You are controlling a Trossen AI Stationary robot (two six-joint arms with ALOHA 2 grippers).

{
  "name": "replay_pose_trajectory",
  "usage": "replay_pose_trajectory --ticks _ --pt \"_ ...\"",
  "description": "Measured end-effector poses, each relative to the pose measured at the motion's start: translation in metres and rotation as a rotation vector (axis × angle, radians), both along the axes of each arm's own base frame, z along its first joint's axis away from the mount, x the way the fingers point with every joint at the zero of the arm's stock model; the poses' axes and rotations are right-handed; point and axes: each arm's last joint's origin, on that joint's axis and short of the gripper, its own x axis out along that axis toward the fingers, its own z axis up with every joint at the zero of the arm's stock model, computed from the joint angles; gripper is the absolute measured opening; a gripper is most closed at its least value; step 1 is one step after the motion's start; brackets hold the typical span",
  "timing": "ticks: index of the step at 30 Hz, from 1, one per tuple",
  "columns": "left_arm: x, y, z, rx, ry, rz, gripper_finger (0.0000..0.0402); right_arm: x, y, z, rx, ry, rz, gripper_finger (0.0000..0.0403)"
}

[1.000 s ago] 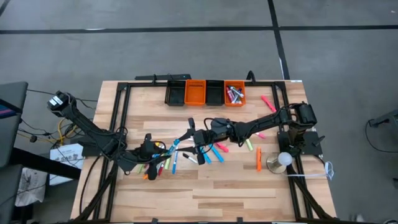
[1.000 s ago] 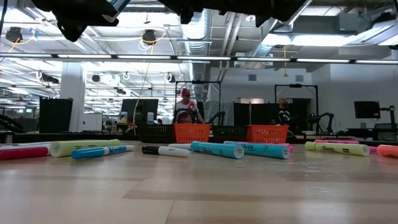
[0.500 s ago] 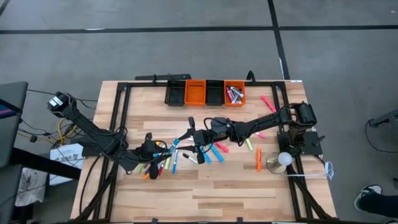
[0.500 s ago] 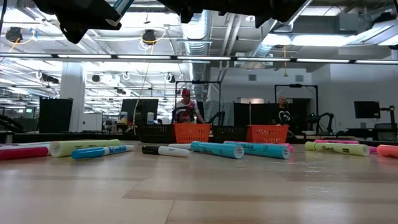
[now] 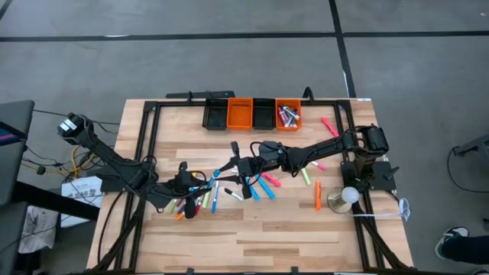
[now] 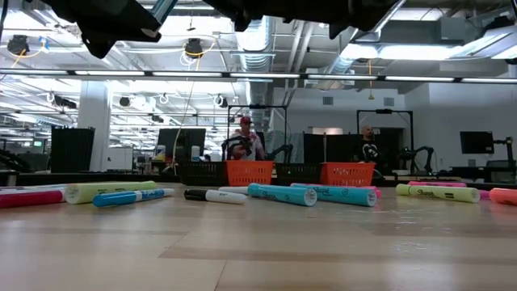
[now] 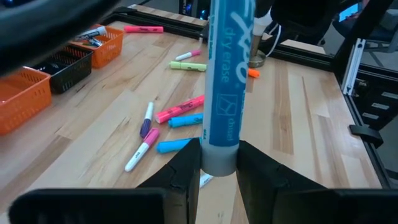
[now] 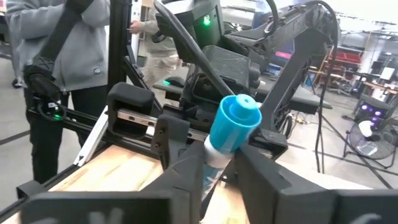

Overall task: Pick & Place Markers
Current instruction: Put the light blue marker pen into the right orange bin

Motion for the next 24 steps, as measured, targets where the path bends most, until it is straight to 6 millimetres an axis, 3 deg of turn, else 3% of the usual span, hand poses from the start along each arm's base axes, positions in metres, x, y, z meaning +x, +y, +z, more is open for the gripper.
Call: replay_pose_trajectory --ticks 5,14,18,24 --pt "0.000 0.000 0.000 -0.008 -0.005 0.011 0.0086 0.000 0.001 0.001 -0.004 -0.004 0.032 0.0009" --pt "0.000 0.000 0.000 -0.006 -0.003 0.005 0.0086 0.000 0.001 0.000 0.013 0.003 0.020 0.0001" --pt "0.000 0.000 0.000 -0.006 -0.002 0.002 0.0086 0.000 -0.002 -0.004 0.036 0.062 0.006 0.0021" --pt "0.000 0.000 0.000 -0.004 -0.001 0.001 0.0086 0.000 -0.008 -0.009 0.109 0.131 -0.007 0.0093"
